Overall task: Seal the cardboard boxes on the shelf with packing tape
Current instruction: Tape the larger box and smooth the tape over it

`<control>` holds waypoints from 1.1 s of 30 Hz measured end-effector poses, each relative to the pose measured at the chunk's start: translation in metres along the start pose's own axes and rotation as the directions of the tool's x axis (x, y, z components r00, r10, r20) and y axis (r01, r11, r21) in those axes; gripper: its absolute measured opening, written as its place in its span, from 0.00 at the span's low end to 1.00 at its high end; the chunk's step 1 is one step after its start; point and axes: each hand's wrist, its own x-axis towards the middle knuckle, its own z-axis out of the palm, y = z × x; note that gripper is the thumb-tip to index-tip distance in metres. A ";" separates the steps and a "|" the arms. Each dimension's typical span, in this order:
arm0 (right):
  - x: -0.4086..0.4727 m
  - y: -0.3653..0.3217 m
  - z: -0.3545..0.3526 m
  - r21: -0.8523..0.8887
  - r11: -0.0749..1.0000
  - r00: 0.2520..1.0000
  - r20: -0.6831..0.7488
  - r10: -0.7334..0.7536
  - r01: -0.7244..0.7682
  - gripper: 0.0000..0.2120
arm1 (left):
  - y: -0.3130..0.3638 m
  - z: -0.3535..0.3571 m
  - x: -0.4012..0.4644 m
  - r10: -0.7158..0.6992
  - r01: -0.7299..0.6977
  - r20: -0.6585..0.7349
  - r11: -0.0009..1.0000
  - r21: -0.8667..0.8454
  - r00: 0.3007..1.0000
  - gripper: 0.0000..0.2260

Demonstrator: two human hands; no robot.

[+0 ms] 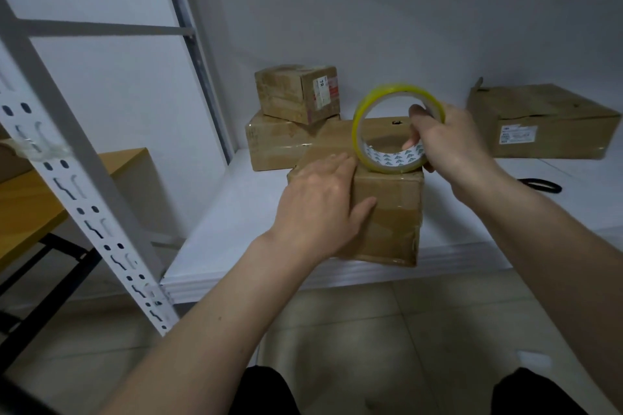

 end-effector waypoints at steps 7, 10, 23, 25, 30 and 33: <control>-0.001 0.002 -0.005 0.017 0.999 0.999 0.006 0.049 -0.049 0.14 | -0.001 0.002 0.004 -0.090 0.083 0.044 0.986 0.142 0.995 0.31; -0.003 0.003 -0.004 -0.003 1.000 1.000 0.007 0.028 -0.028 0.12 | -0.010 0.006 0.004 0.082 -0.082 -0.014 0.996 -0.043 0.997 0.23; -0.003 0.004 -0.002 -0.047 0.999 1.000 0.012 -0.008 0.009 0.07 | -0.027 0.008 0.002 0.166 -0.173 -0.103 0.982 -0.070 0.981 0.22; -0.004 0.004 -0.002 -0.055 0.998 1.000 0.016 -0.007 0.008 0.07 | -0.024 0.006 0.000 0.110 -0.107 -0.073 0.993 0.041 0.991 0.27; -0.007 0.001 -0.004 -0.091 0.996 1.000 0.013 -0.024 0.025 0.08 | -0.005 0.004 0.003 0.029 -0.036 0.052 0.990 0.138 0.998 0.29; -0.007 0.000 -0.004 -0.112 0.993 0.999 0.013 -0.041 0.042 0.08 | -0.006 0.008 0.005 0.150 -0.154 -0.046 0.982 -0.112 0.988 0.13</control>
